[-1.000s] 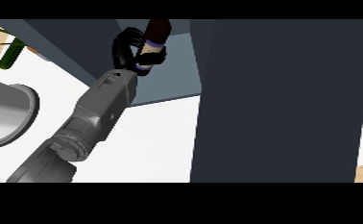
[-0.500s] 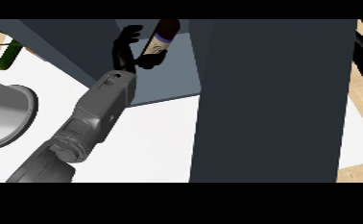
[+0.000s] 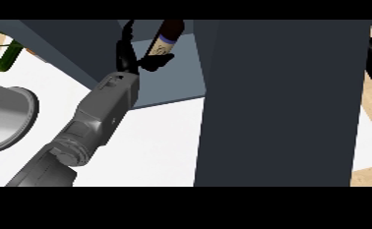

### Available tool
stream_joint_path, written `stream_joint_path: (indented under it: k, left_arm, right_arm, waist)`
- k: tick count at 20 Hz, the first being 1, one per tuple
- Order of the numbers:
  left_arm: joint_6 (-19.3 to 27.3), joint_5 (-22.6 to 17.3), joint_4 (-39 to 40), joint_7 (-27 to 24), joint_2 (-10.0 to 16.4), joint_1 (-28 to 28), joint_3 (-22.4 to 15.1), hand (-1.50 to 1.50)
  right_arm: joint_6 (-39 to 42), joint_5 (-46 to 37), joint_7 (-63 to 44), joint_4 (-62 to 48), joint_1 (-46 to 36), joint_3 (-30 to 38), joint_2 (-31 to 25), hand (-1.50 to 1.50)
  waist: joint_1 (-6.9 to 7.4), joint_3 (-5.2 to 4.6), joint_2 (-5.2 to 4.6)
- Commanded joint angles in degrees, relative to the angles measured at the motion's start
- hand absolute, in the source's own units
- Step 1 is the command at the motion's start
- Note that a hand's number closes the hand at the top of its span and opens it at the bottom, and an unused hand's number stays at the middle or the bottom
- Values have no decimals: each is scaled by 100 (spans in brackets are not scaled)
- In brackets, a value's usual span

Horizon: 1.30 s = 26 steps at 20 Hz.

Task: Pick up the wine, place it into the cabinet and close the cabinet

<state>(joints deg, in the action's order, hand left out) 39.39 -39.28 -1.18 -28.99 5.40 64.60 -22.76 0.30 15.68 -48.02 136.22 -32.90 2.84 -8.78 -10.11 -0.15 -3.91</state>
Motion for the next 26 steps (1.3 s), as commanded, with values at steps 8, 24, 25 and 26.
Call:
stream_joint_path:
  k: [8,24,25,26]
  left_arm:
    - [-1284,414,-27,-305,516,-72,-390,-150]
    - [-3831,-246,-1202,-881,43,-19,456,-150]
    - [-3498,-233,-1374,-706,-149,21,462,-150]
    - [-3349,-151,-1538,-735,-303,-18,402,-150]
  right_arm:
    - [3,143,-40,65,-11,87,-34,-150]
    - [-401,-322,-489,546,267,-45,-141,-150]
    - [-327,-23,-567,433,286,332,-330,-150]
    - [-392,-229,-540,437,246,119,-271,-150]
  waist:
    - [262,-4,85]
    - [893,12,382]
    - [947,16,410]
    - [984,15,420]
